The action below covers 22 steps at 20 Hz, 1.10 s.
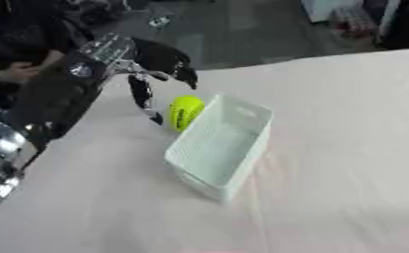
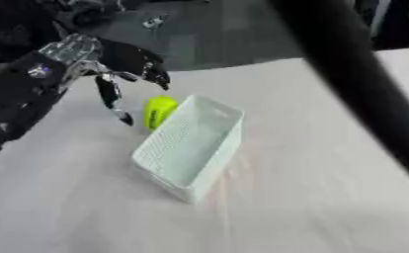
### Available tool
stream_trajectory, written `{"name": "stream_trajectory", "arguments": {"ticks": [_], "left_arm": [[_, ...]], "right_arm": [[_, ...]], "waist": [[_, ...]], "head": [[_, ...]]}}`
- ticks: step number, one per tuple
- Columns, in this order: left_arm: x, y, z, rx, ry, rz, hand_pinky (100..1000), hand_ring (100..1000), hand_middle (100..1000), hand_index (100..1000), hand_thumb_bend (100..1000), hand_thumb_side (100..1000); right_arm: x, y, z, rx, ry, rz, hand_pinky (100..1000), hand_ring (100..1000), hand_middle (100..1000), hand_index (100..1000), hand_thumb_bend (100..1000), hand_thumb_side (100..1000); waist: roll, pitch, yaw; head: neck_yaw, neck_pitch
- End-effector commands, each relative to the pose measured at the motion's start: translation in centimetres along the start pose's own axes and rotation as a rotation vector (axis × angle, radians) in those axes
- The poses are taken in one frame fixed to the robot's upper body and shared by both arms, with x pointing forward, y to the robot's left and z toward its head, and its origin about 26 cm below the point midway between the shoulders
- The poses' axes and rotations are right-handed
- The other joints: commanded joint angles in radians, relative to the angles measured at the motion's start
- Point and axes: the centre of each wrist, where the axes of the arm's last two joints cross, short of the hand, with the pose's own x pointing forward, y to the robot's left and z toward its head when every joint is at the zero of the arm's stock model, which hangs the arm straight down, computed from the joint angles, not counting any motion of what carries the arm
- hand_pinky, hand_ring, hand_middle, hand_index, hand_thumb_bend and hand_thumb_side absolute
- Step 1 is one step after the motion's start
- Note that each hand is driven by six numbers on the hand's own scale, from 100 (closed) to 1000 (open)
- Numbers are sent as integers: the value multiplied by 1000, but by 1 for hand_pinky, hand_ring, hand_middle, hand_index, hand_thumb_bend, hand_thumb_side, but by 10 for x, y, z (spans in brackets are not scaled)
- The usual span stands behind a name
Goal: Pick up objects on the table and place them in the box.
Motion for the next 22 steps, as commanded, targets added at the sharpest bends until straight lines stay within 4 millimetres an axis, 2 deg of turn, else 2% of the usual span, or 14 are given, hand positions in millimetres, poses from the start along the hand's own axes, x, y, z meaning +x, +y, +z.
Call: {"name": "stream_trajectory", "arguments": {"ticks": [1,6,11,15,22], "left_arm": [[-9,7,12,8,34,-23,959,849,856,913,547,658],[-7,3,10,3,32,-24,960,850,860,914,545,670],[-4,-3,5,5,20,-3,956,847,863,915,539,677],[-2,-2,0,-3,10,-7,955,846,863,915,590,633],[1,-6,-7,-36,7,-4,957,866,878,916,630,603]], "right_arm": [[9,0,-14,42,-12,11,226,451,507,647,100,951],[10,1,-20,53,-23,-5,229,451,507,647,100,952],[11,2,-27,58,-34,-15,230,451,506,648,100,954],[12,3,-30,60,-35,-18,231,452,507,649,100,955],[11,4,-33,67,-36,-30,229,451,507,649,100,955]], "waist": [[-3,-6,-5],[8,5,-17],[19,13,-26],[25,17,-31],[25,23,-32]], "head": [[-4,-23],[-9,-33],[-6,-30],[16,-21],[25,-19]]}}
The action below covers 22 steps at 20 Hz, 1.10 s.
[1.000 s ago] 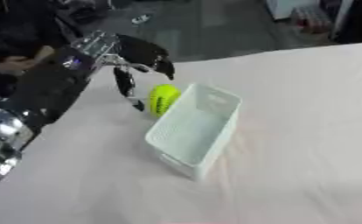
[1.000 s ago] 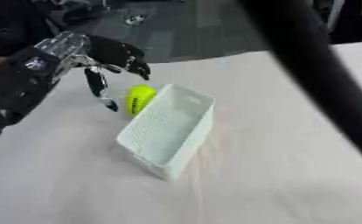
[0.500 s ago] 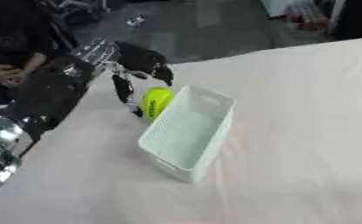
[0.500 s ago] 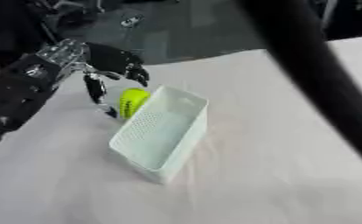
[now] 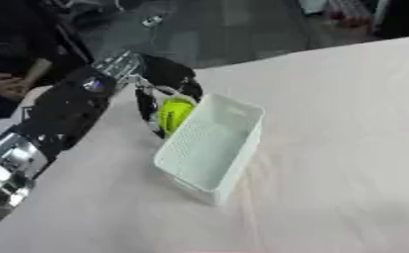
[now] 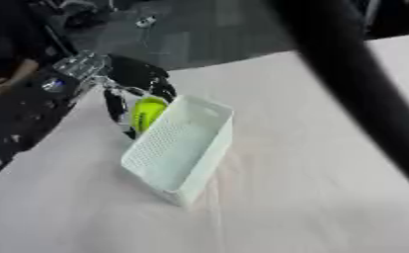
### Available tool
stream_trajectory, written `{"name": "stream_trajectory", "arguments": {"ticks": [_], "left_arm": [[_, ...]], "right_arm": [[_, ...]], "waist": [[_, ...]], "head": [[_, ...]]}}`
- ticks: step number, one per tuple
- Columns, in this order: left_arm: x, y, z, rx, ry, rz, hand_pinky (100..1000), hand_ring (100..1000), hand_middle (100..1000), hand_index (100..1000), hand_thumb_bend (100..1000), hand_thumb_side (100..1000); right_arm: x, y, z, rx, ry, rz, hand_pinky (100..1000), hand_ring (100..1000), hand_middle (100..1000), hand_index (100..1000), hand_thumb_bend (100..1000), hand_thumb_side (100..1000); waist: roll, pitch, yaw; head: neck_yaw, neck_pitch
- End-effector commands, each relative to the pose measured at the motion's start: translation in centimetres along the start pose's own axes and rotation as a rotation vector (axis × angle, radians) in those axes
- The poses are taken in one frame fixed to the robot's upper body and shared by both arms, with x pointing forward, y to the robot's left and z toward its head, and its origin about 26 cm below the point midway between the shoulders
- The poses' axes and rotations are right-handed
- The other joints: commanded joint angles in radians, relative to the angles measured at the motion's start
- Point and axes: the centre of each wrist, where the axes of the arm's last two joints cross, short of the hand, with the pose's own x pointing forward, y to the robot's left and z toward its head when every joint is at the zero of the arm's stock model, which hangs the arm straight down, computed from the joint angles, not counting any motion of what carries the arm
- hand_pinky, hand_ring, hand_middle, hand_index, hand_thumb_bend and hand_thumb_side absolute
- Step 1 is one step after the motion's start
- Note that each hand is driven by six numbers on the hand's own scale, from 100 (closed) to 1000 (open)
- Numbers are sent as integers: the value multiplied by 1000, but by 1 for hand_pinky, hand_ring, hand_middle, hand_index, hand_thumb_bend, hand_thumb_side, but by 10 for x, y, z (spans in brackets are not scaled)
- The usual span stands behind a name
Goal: Pick up objects on the table and place them in the box.
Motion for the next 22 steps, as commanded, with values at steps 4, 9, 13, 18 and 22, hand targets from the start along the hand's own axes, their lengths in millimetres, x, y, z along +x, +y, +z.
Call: {"name": "stream_trajectory", "arguments": {"ticks": [4,9,13,18,22], "left_arm": [[-9,-3,9,-20,49,-2,974,895,892,922,636,592],[-16,-21,23,-38,110,56,935,986,961,982,694,484],[-16,-36,28,-48,135,123,569,783,927,986,729,264],[-10,-53,29,-34,144,211,250,499,760,930,689,194],[-2,-64,26,10,136,272,100,350,586,832,520,353]], "right_arm": [[6,3,-13,51,-15,1,228,451,507,650,100,955],[5,3,-12,53,-16,1,227,451,508,650,100,955],[5,3,-12,54,-16,3,227,451,508,649,100,955],[5,3,-10,54,-16,6,227,451,507,648,100,954],[4,3,-8,53,-15,6,225,451,507,648,100,953]], "waist": [[-13,2,1],[-16,9,3],[-17,7,4],[-20,6,6],[-25,6,8]], "head": [[22,-19],[27,-14],[27,-13],[24,-15],[23,-15]]}}
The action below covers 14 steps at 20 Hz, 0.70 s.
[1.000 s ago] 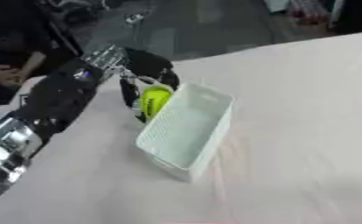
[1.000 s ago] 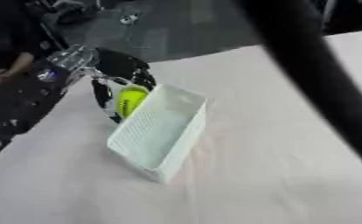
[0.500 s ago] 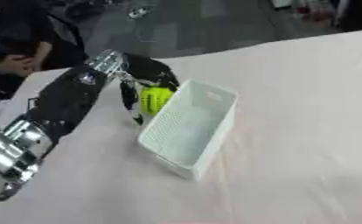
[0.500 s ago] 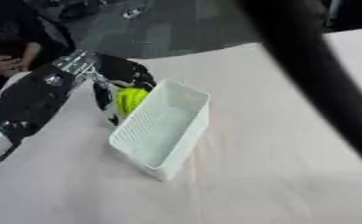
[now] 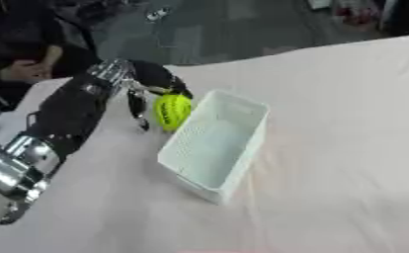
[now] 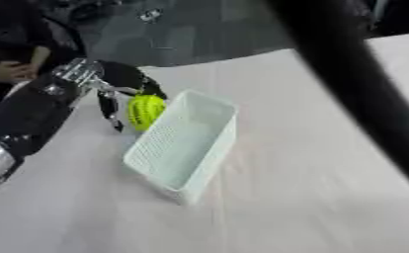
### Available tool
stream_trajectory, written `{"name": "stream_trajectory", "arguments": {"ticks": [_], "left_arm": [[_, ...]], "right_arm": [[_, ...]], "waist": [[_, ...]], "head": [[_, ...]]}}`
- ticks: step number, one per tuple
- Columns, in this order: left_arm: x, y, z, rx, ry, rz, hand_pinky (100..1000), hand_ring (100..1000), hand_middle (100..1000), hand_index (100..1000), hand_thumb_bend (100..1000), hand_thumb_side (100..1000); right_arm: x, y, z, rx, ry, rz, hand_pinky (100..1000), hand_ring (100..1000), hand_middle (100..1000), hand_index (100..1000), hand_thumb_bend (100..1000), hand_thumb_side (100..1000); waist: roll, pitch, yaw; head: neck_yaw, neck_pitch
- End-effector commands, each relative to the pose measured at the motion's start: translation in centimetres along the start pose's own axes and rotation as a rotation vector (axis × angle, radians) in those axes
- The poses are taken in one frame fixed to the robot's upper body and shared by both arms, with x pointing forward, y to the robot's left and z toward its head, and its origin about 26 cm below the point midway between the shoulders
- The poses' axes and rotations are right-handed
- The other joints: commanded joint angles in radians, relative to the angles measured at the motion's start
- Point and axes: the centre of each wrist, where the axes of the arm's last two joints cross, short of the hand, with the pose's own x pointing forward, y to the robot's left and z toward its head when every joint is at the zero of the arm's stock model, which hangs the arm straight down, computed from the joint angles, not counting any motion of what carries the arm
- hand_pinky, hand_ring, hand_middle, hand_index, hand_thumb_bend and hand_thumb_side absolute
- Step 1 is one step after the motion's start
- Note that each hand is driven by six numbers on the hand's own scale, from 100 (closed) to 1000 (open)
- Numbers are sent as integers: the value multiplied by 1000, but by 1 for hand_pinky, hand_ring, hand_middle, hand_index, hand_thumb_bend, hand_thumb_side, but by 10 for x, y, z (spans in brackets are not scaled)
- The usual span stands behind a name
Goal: Pick up objects on the table and place them in the box.
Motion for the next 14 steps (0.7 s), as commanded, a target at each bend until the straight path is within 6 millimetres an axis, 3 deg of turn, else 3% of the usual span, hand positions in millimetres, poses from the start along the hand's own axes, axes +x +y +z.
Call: {"name": "stream_trajectory", "arguments": {"ticks": [1,3,4,5,6,7,8,9,14], "left_arm": [[-1,-8,5,12,4,41,100,278,529,768,478,386],[2,-8,2,37,-5,52,100,139,432,668,353,435],[2,-7,2,52,-8,51,100,139,432,668,379,422],[3,-6,2,66,-10,50,100,100,308,533,118,574],[3,-4,2,88,-11,48,100,100,319,550,140,560],[2,-3,3,104,-11,44,100,100,233,468,100,605],[2,-2,5,117,-10,36,100,100,240,471,100,603],[2,-1,6,125,-9,30,100,100,192,453,100,616],[-6,13,16,180,4,-23,100,100,161,436,100,613]], "right_arm": [[5,2,-5,31,-5,14,225,450,507,648,100,953],[4,2,-4,30,-5,14,225,450,508,648,100,953],[4,2,-4,29,-5,15,225,450,508,648,100,953],[4,2,-4,29,-5,15,225,450,507,648,100,953],[4,2,-3,28,-6,16,225,450,507,648,100,953],[4,2,-3,27,-6,16,225,450,507,648,100,953],[4,2,-3,27,-6,16,225,450,507,648,100,953],[4,2,-3,26,-5,17,225,450,507,648,100,953],[4,1,0,21,2,24,224,450,508,649,100,953]], "waist": [[-14,-11,3],[-16,-10,4],[-16,-10,4],[-17,-10,4],[-17,-10,5],[-17,-10,5],[-17,-10,5],[-17,-11,6],[-18,-15,14]], "head": [[7,-15],[7,-15],[7,-15],[8,-14],[8,-14],[8,-14],[8,-14],[7,-14],[8,-12]]}}
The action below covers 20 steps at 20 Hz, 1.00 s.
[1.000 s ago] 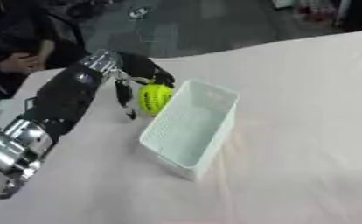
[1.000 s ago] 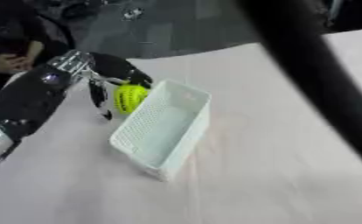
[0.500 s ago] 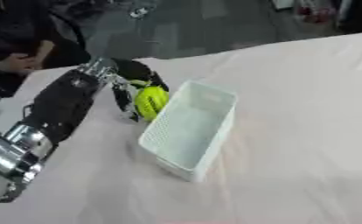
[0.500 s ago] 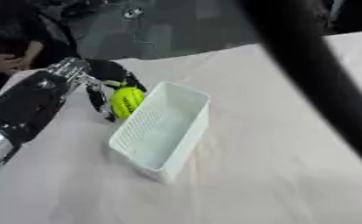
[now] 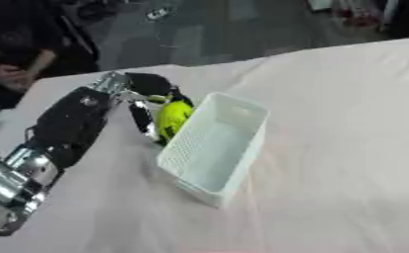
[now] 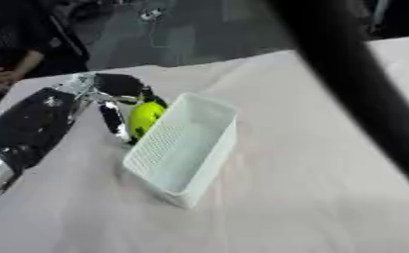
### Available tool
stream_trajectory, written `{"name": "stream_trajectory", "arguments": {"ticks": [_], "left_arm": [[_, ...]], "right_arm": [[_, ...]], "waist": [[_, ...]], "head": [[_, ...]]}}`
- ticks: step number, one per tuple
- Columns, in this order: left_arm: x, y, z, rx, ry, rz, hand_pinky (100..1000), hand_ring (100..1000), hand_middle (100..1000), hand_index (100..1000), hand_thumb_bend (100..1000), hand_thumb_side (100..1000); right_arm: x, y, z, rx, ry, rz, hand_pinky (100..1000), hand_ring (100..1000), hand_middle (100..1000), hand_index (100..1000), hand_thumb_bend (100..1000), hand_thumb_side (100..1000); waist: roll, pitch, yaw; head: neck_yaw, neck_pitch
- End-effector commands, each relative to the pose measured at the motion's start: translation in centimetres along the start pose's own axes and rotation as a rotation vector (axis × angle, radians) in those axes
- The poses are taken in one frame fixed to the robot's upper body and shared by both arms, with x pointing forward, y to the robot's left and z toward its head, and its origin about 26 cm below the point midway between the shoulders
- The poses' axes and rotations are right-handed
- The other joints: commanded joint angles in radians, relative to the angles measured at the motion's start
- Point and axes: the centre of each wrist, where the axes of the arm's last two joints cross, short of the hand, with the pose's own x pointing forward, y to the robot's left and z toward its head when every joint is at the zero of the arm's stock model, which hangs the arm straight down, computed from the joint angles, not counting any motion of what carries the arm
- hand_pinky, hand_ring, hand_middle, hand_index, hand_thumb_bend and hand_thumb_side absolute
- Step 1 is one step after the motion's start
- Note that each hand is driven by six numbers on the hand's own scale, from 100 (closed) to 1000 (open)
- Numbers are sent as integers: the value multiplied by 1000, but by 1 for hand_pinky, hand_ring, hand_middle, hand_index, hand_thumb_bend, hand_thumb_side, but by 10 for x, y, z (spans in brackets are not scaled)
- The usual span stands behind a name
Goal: Pick up objects on the table and place them in the box.
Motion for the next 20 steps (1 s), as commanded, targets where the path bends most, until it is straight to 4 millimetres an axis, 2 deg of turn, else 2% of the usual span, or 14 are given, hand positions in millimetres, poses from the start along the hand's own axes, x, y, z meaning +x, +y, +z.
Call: {"name": "stream_trajectory", "arguments": {"ticks": [1,12,15,20], "left_arm": [[-15,28,19,40,32,-76,100,100,157,433,100,615],[-30,77,45,140,50,-181,100,100,146,427,100,619],[-28,95,42,174,23,-211,100,100,147,429,100,624],[-13,118,21,230,-69,-221,100,100,148,432,100,629]], "right_arm": [[5,1,-4,24,-3,20,224,450,508,648,100,952],[6,-1,6,10,22,52,222,450,509,649,100,952],[5,-1,11,8,34,61,220,450,510,651,100,952],[5,-1,15,0,43,72,220,450,510,652,100,952]], "waist": [[-14,-17,6],[-18,-38,32],[-20,-42,42],[-22,-49,47]], "head": [[9,-12],[4,14],[-6,23],[-3,30]]}}
